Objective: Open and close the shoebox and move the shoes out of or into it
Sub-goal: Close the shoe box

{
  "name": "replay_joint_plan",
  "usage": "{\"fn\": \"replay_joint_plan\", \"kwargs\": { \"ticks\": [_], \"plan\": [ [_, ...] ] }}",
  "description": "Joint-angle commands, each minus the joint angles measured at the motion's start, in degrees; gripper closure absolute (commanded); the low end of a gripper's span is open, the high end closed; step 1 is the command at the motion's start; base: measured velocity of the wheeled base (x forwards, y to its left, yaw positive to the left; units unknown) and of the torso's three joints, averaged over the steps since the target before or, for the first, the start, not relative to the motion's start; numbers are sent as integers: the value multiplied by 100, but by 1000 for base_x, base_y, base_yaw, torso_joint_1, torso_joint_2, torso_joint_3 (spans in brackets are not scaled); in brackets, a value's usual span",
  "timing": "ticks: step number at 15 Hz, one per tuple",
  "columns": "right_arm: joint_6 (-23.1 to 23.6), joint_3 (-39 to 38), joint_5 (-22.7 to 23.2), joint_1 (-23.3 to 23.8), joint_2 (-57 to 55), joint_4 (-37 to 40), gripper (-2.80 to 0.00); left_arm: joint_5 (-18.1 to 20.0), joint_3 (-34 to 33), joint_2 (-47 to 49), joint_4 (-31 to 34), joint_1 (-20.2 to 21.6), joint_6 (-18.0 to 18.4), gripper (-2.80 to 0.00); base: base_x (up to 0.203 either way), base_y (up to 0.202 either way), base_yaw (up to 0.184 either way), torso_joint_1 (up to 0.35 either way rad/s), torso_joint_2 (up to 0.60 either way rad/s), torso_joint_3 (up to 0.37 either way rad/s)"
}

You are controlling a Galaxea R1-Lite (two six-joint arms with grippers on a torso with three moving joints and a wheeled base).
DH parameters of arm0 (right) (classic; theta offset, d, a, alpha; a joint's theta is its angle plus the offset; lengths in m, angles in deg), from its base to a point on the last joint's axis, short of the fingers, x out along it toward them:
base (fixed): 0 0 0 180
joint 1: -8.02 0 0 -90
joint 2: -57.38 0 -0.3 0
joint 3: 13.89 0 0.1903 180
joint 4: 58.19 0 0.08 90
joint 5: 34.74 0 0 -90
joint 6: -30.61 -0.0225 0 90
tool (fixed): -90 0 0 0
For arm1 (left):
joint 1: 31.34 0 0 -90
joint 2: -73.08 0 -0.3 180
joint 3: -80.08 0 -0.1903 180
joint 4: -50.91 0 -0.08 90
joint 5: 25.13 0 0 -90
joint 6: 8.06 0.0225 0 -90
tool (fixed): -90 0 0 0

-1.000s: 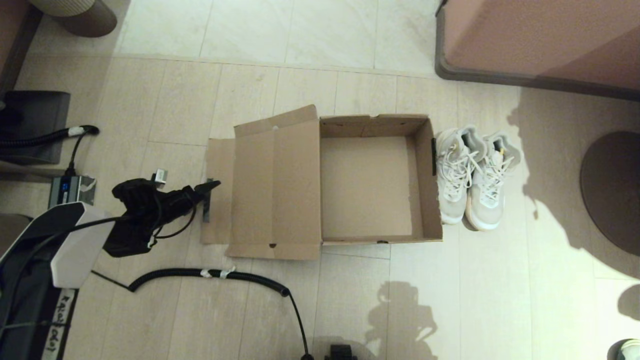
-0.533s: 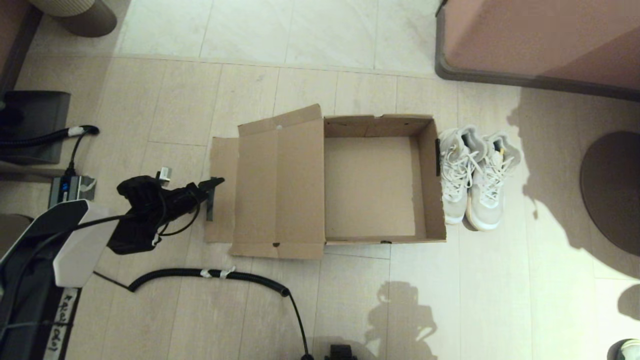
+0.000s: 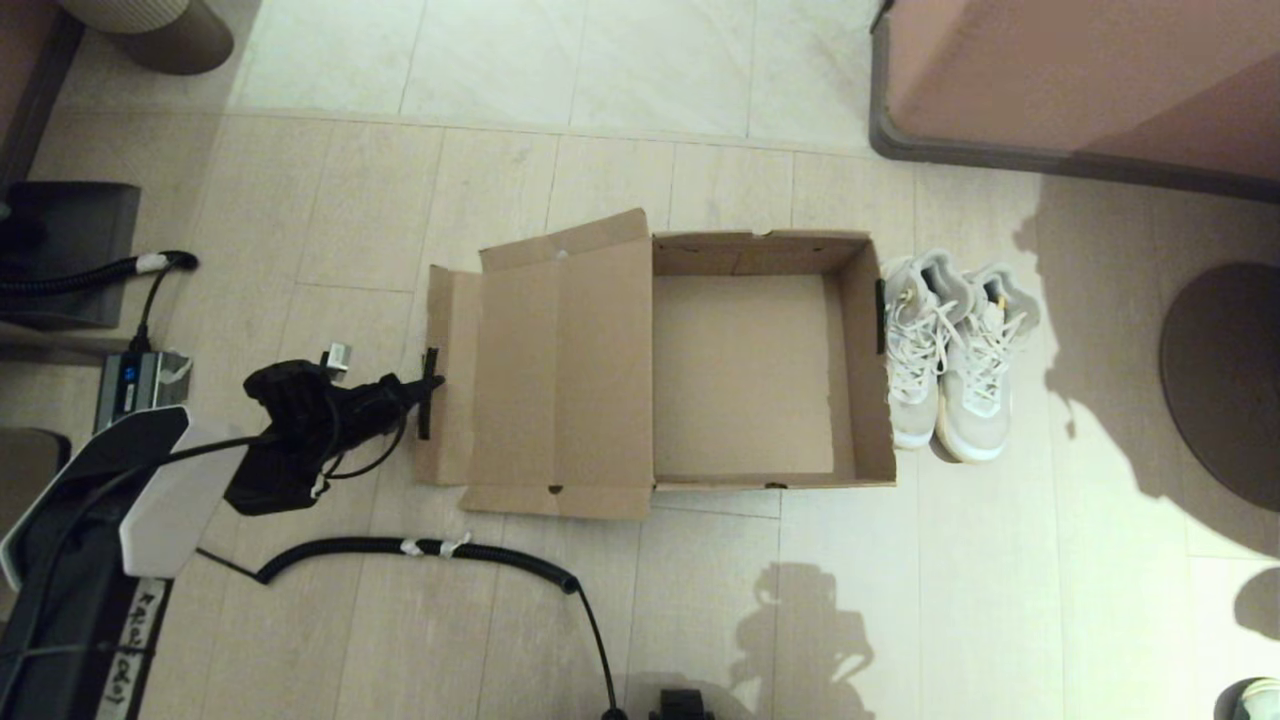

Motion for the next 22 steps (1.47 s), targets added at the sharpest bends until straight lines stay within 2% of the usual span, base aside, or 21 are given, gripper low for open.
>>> {"fn": "replay_joint_plan", "kwargs": {
  "ticks": [1, 5, 7, 9, 11, 13, 17, 19, 22],
  "plan": [
    [-3, -79, -1, -7, -9, -5, 0, 26, 3, 31, -15, -1, -39, 0, 0, 0, 0, 0, 0, 0],
    [-3, -79, -1, 0, -9, -5, 0, 2, -64, -178, 17, 16, -34, 0, 0, 0, 0, 0, 0, 0],
    [-3, -79, -1, 0, -9, -5, 0, 0, -130, -556, 353, 26, -11, 0, 0, 0, 0, 0, 0, 0],
    [-3, -79, -1, -6, -9, -5, 0, 0, -215, -984, 980, 27, 317, 0, 0, 0, 0, 0, 0, 0],
    [-3, -79, -1, -5, -9, -5, 0, -44, -371, -1405, 1749, 28, 1089, 0, 0, 0, 0, 0, 0, 0],
    [-3, -79, -1, -8, -9, -5, 0, -247, -549, -1790, 2121, 32, 1480, 0, 0, 0, 0, 0, 0, 0],
    [26, -79, -5, 0, -9, -5, 0, -284, -924, -2544, 2583, 233, 1663, 0, 0, 0, 0, 0, 0, 0],
    [196, -79, -1, -5, -9, -5, 0, -275, -971, -2923, 2942, 416, 1728, 0, 0, 0, 0, 0, 0, 0],
    [172, -79, -1, -5, -9, -9, 0, -234, -966, -3271, 3307, 657, 1840, 0, 0, 0, 0, 0, 0, 0]
  ]
}}
